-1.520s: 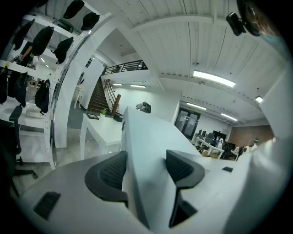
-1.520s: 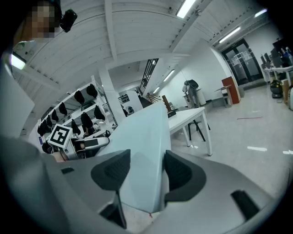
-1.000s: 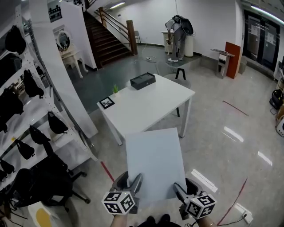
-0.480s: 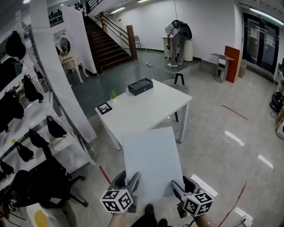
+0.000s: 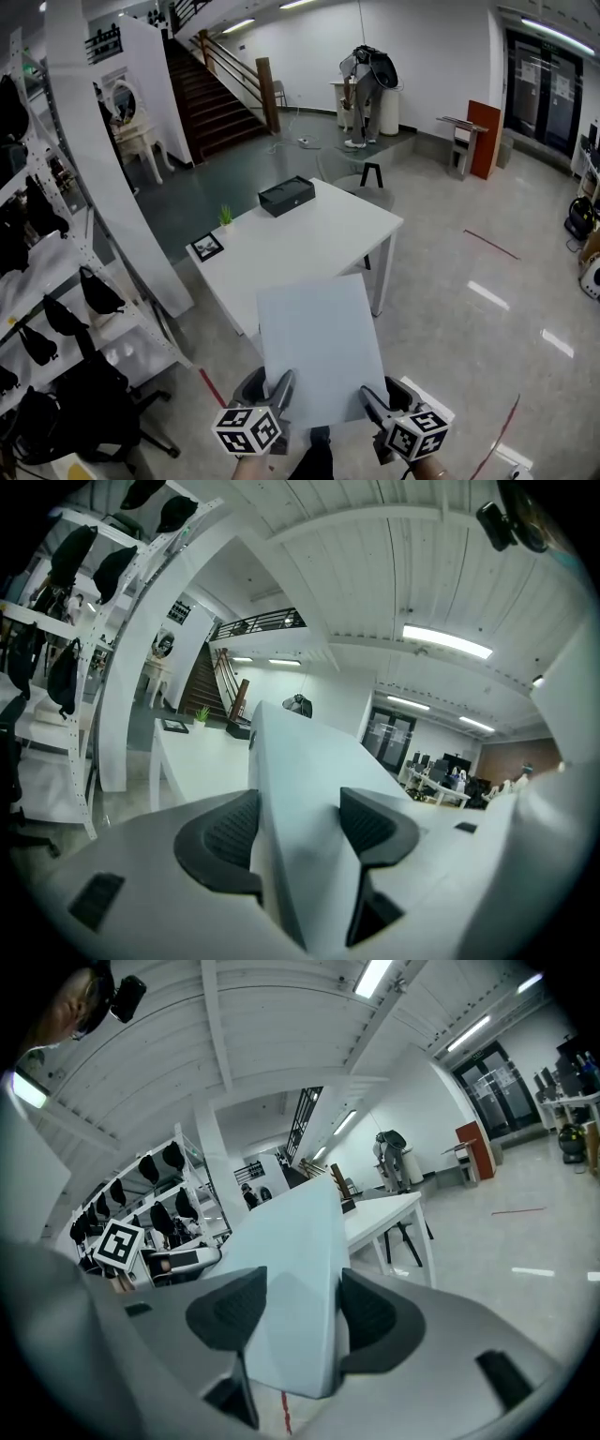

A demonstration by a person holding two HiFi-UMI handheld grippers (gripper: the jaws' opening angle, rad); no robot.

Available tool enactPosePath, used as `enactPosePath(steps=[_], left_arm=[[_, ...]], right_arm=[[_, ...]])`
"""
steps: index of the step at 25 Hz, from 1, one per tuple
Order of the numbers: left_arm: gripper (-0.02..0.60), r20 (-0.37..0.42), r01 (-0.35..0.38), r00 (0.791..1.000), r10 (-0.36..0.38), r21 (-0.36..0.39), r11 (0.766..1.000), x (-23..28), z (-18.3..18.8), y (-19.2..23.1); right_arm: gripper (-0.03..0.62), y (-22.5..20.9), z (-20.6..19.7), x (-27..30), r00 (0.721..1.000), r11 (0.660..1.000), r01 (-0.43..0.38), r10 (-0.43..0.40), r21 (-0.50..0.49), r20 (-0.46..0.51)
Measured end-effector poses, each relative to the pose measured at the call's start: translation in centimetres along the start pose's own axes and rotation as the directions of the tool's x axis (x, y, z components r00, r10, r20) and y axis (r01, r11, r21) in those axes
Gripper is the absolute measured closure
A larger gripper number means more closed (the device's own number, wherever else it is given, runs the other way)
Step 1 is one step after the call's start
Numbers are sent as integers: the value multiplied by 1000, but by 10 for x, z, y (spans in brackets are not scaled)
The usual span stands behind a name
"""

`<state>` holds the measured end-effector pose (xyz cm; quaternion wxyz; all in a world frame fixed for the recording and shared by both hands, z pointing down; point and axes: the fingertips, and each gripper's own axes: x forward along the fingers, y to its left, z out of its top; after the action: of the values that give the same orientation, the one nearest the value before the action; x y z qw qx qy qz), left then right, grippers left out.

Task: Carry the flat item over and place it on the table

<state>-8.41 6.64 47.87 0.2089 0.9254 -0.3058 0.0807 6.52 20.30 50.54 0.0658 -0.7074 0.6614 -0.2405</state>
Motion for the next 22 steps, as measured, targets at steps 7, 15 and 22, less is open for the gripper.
enactPosePath(steps=[7,15,22], left_arm=[[310,3,-2,1000,2,-17,1000,75,42,51],[310,16,-19,1000,20,-11,1000,153,97,115],[311,32,-59,998,60,-23,998,188,125,157]], right_arm=[[355,-17,37,93,1000,1000,11,-11,2,-7],[355,-26,79,203,1000,1000,-20,20,17,-5],[355,-26,101,269,999,999,-47,46,-15,-25]])
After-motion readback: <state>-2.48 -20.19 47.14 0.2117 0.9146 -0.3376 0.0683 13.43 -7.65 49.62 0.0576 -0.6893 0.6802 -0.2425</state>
